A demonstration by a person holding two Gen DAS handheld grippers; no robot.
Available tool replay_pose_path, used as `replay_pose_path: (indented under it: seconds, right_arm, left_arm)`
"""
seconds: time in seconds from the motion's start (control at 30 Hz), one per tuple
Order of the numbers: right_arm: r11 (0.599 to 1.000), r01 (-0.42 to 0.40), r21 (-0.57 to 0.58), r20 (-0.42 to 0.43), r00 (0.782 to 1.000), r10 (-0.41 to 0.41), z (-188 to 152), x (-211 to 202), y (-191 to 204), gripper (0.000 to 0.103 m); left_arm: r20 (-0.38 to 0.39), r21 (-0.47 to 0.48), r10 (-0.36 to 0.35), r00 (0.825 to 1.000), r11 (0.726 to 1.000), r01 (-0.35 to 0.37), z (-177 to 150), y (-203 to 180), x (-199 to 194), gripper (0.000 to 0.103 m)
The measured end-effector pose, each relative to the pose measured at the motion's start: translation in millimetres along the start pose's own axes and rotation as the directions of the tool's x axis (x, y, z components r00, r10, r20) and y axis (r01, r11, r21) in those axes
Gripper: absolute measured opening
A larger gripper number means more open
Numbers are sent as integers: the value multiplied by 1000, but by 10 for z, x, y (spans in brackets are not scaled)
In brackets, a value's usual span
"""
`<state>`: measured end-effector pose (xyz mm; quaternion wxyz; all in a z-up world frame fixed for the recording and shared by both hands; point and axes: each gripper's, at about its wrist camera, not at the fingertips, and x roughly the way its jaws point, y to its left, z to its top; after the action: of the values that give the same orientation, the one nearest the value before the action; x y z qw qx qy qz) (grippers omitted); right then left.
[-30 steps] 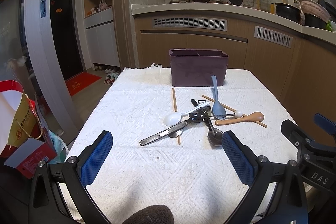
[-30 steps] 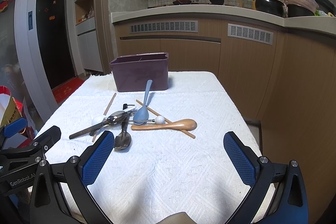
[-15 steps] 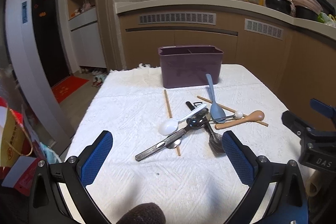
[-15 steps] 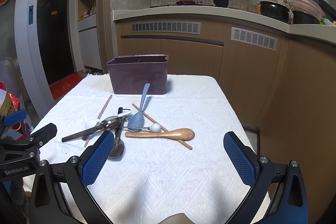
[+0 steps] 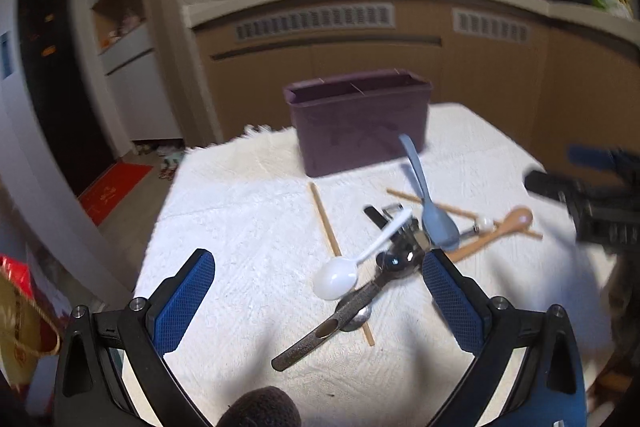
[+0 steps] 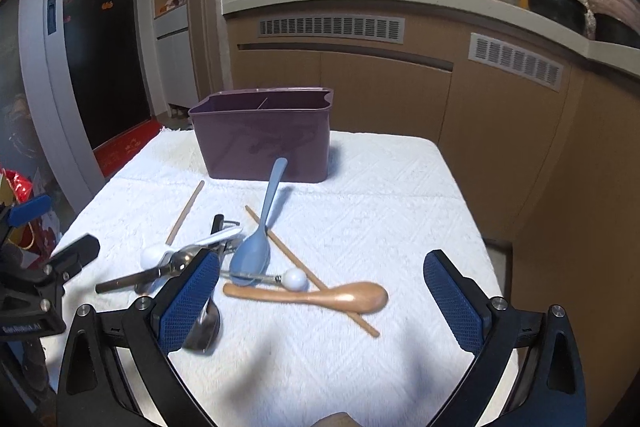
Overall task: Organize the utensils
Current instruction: 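Lower the left tool onto the metal spoon and close it, then lift the metal spoon with the left tool while the right tool grasps the blue plastic spoon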
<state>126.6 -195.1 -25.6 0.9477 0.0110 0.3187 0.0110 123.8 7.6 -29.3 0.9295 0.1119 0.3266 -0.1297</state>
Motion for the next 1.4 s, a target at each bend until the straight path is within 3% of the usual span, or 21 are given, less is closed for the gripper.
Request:
replay_pose_path:
  seconds: [0.07,0.3,0.47,0.53,0.73,0.87,1.0,1.07,1.23,1.3,1.4]
  right_arm:
    - [1000,-11,3,-14,1000,11,80,102,-14,90]
    - [999,-29,-29,-85,996,27,323,478,-33,72]
    - [998,-14,-53,-88,996,9,354,571,-56,71]
    - [999,-18,-52,-96,995,13,360,604,-84,71]
    - [998,-39,-39,-124,992,34,350,705,-150,71]
    - [998,-45,-35,-136,990,40,343,760,-145,71]
    - [998,-56,-36,-136,989,50,341,762,-104,71]
    - [997,-63,-43,-137,989,57,350,763,-74,71]
    - [995,-84,-54,-146,986,76,354,778,-2,71]
    - [994,-97,-52,-154,984,88,363,790,14,71]
    - [991,-120,-52,-166,980,110,387,828,60,71]
  left_arm:
    - [-51,85,-94,994,992,98,18,-49,122,103]
    - [-104,285,-241,965,922,261,96,-237,357,103]
    - [-177,360,-332,927,855,375,154,-391,578,86]
    - [-209,360,-343,916,843,399,154,-439,682,66]
    - [-286,354,-323,902,840,412,71,-527,927,64]
    - [-299,334,-308,903,853,401,114,-515,971,58]
    - [-319,265,-312,895,877,400,145,-411,1050,31]
    - [-313,213,-307,899,899,381,150,-323,1078,31]
    - [-200,76,-296,934,946,316,241,-30,867,31]
    - [-124,9,-256,959,966,259,310,120,670,31]
    - [-24,-92,-191,981,978,188,371,314,413,30]
